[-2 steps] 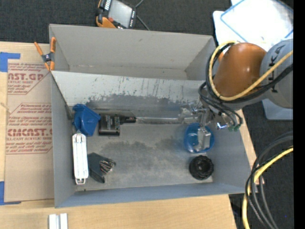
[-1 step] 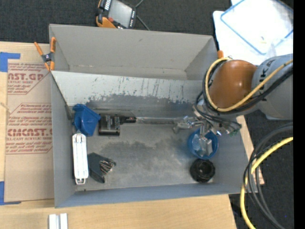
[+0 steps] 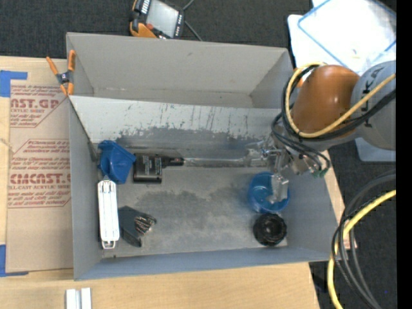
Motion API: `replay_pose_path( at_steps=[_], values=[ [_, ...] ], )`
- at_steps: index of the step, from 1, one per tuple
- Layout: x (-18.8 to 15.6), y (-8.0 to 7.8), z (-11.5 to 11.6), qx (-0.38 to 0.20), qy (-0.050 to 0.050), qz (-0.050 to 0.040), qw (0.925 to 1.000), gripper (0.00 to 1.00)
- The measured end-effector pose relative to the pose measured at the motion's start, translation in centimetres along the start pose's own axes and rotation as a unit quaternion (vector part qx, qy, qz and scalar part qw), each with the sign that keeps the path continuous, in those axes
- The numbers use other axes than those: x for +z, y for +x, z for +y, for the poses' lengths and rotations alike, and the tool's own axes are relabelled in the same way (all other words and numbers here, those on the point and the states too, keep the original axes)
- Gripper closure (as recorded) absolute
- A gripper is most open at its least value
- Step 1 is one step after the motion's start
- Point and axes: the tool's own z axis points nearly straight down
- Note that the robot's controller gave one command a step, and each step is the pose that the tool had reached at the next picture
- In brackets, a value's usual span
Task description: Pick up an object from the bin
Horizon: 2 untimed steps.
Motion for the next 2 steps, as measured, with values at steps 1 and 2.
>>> replay_pose_path(
  at_steps=[1, 2],
  values=[
    [2.6, 1.0, -2.6, -0.208, -0.006, 0.0033, 0.9782, 0.0],
    [1.6, 0.0, -1.8, -0.046, 0.0, -0.0031, 0.9989, 1.0]
  ],
)
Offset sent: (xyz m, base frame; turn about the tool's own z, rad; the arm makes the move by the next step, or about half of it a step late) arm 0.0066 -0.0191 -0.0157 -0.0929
